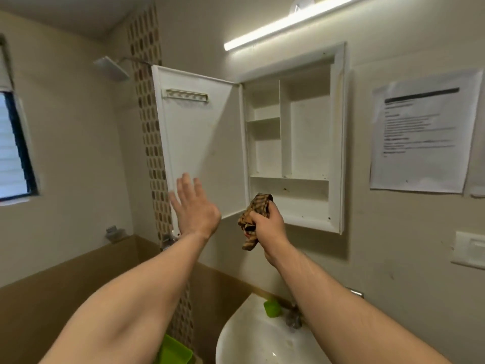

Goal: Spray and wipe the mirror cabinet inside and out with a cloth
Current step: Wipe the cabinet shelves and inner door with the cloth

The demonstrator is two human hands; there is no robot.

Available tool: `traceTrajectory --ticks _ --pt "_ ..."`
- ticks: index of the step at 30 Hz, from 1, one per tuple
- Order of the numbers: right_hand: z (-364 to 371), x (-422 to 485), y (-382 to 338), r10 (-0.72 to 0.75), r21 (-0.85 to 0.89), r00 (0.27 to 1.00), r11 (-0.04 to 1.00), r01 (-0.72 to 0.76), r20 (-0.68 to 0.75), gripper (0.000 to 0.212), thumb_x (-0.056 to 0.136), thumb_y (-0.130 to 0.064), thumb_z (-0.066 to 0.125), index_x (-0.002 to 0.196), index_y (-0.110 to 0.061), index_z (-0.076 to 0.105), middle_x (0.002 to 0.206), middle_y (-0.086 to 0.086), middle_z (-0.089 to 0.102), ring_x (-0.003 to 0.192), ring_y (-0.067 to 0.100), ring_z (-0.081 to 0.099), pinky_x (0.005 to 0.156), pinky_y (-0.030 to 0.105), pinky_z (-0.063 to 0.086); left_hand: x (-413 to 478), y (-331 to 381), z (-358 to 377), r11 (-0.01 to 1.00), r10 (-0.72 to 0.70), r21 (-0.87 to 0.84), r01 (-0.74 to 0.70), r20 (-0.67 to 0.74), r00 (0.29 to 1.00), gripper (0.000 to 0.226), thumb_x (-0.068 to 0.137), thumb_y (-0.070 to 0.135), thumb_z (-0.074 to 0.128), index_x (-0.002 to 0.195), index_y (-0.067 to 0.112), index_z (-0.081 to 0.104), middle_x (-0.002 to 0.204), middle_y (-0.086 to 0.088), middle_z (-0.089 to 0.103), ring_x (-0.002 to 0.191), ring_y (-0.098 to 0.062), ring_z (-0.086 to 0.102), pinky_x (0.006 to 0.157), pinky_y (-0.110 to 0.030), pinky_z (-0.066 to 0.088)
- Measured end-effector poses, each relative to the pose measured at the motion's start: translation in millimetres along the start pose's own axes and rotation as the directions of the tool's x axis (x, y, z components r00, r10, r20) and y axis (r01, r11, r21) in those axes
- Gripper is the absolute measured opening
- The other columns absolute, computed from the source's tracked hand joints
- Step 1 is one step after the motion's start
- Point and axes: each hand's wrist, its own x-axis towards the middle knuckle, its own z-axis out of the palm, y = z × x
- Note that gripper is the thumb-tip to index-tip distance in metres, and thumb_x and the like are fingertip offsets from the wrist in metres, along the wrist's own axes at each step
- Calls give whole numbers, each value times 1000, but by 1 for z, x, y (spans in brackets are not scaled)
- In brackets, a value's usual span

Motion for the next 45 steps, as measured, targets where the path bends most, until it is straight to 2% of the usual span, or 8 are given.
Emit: traceTrajectory --ticks 10,13,20,25,32,36,40,45 --pt "9 95 -64 -241 -259 954 947 191 -177 57 106 -26 51 158 -35 31 130 7 62 102 26 67 53 38 60 102 22 35 851 525 52 -523 -103 845 68 89 17 53 156 9 38 168 -18 19 158 -35 10 129 -50 3" --pt "-12 119 -90 -411 -461 885 842 279 -216 60 108 -25 47 162 -33 24 156 7 44 125 21 54 97 41 57 120 47 40 816 573 -2 -578 -134 809 63 90 18 54 152 10 44 166 -17 25 155 -35 18 128 -49 11" --pt "-72 160 -203 -929 -985 343 165 56 -136 56 99 -15 53 153 -15 38 157 22 30 136 44 36 108 57 40 159 128 29 697 669 -84 -712 -281 688 54 93 30 57 145 13 52 164 -15 32 155 -33 25 126 -45 12" --pt "-91 205 -273 -892 -966 427 -221 -133 146 56 102 -27 44 156 -17 32 150 21 41 134 42 39 117 55 31 187 172 15 655 653 -122 -746 -405 640 50 92 28 55 141 15 55 160 -14 39 152 -31 32 126 -48 26" --pt "-48 259 -291 -794 -884 470 -464 -58 386 53 109 -35 31 159 -18 31 161 12 38 152 36 25 129 53 6 245 168 18 688 656 28 -725 -452 605 50 89 28 57 136 12 58 155 -15 45 149 -32 35 125 -47 22" --pt "14 297 -284 -687 -866 565 -489 104 456 62 109 -45 25 165 -21 15 172 10 15 159 34 1 127 51 -12 284 154 9 814 524 -10 -581 -418 742 61 91 19 48 149 4 42 162 -19 32 154 -34 22 129 -48 13" --pt "84 336 -260 -555 -802 595 -514 305 582 70 103 -38 45 164 -26 14 172 5 13 160 31 -5 128 52 -8 315 150 -14 674 206 -472 -568 -619 758 39 94 1 49 133 0 50 134 -17 52 127 -31 46 112 -43 40" --pt "117 338 -252 -499 -778 719 130 615 484 51 108 -27 46 156 -15 34 162 10 39 152 26 35 126 45 27 328 168 -27 571 30 -643 -510 -605 796 39 99 18 53 136 5 50 137 -12 53 130 -25 44 109 -41 42"
